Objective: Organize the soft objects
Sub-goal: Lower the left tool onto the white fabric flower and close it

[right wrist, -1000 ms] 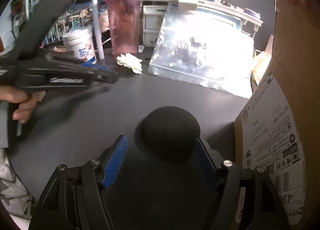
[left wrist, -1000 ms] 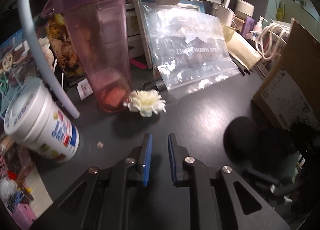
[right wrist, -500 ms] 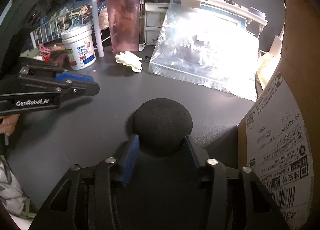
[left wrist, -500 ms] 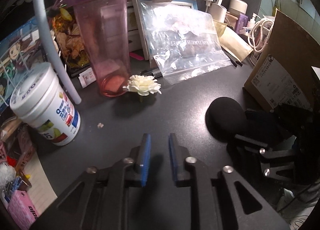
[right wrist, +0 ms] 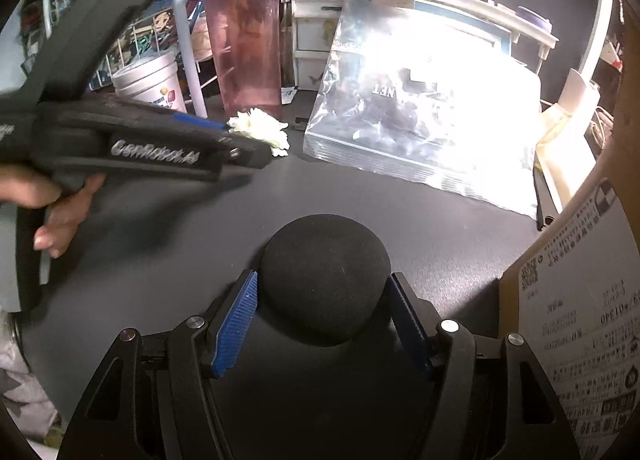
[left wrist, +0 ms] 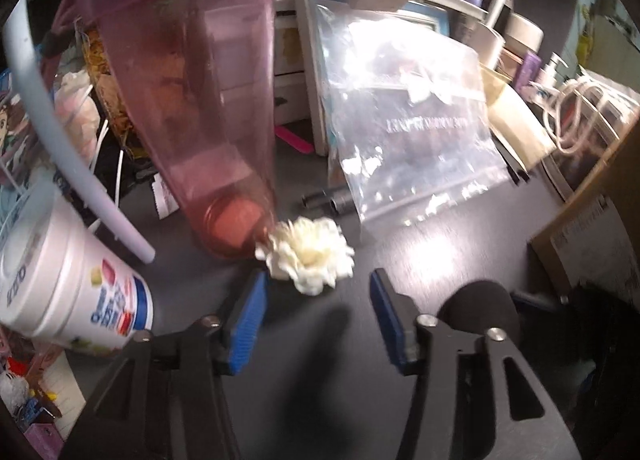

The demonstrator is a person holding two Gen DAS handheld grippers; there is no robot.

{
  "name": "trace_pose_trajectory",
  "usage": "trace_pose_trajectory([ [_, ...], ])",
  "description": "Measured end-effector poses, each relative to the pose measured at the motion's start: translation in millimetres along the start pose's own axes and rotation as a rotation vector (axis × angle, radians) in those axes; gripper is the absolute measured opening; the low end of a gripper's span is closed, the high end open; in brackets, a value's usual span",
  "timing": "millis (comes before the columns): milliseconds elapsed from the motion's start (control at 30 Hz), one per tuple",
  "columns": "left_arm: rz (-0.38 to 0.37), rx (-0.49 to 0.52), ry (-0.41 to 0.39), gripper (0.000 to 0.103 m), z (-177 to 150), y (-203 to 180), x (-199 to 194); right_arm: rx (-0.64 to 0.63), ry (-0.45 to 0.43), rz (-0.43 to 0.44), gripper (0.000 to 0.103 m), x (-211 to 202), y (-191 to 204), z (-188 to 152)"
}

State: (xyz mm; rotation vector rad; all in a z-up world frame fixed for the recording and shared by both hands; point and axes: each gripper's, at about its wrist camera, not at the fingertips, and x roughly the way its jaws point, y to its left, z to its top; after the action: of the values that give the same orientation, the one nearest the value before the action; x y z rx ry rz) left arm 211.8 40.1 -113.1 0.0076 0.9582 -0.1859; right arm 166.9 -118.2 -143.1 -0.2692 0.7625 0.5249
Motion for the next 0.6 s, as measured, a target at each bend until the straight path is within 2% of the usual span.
trace_pose_trajectory([
  [167,0.0,-0.053,-0.003,0.052,12.1,3.1,7.3,-0.007,-0.003,0.01,0.062,5.0,-1.3,4.5],
  [233,0.013,-0.045,0.003,0.046,14.7,-0.2,10.0,-0.008,-0.002,0.016,0.062,6.6,-1.6,6.0],
  [267,0.016,-0.042,0.008,0.035,15.1,-1.6,11.4,-0.011,-0.003,0.021,0.062,7.5,-1.6,6.9],
  [300,0.019,-0.041,0.016,0.03,15.4,-2.4,13.5,-0.013,-0.004,0.024,0.061,7.7,-2.4,7.5],
  [400,0.024,-0.037,0.012,0.024,14.2,-3.8,14.6,-0.006,-0.009,0.038,0.06,9.1,-4.5,9.5],
  [600,0.01,-0.019,0.021,0.023,0.0,-4.2,4.3,-0.013,-0.023,0.045,0.057,5.7,-4.1,8.8],
])
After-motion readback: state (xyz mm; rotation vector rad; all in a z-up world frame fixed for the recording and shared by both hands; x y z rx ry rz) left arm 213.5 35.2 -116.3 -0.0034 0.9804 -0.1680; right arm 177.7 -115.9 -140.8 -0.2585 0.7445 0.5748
